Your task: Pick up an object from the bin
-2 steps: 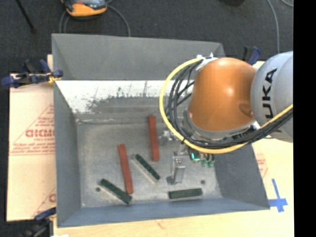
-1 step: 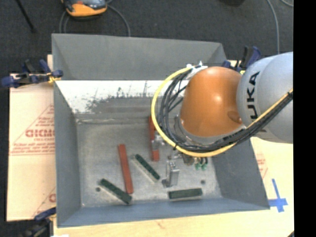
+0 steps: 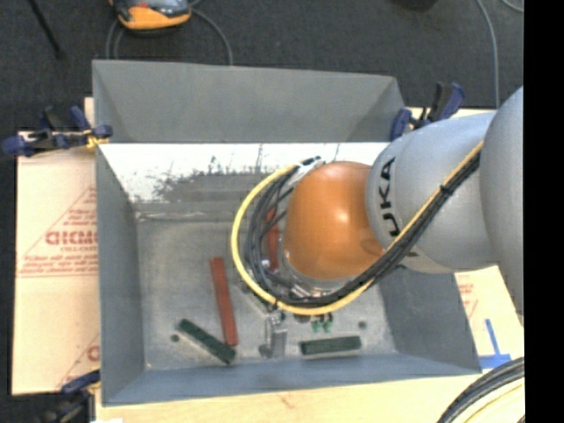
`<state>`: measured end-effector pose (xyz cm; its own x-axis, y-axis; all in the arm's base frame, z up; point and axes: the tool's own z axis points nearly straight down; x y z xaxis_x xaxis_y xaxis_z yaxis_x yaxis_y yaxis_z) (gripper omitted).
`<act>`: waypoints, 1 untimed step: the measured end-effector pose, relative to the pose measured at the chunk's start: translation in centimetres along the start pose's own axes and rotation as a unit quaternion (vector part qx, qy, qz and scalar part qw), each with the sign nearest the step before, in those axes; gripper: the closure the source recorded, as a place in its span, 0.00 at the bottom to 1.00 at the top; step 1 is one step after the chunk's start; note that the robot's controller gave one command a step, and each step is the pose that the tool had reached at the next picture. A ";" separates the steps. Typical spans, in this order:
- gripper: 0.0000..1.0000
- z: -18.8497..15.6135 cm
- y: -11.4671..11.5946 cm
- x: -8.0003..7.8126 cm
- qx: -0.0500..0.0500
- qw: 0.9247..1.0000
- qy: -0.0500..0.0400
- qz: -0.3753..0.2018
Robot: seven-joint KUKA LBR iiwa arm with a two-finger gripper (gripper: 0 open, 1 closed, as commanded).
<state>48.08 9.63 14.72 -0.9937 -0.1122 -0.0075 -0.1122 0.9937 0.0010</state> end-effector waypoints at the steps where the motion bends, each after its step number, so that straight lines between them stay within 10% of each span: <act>1: 0.00 2.8 -0.2 -0.8 -0.001 0.999 0.004 0.053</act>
Offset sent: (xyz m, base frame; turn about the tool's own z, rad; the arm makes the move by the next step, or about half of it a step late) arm 0.0110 -0.0805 -0.0020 0.0770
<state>48.91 9.52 11.91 -1.0000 -0.0065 0.0015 -0.0065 1.0000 0.0025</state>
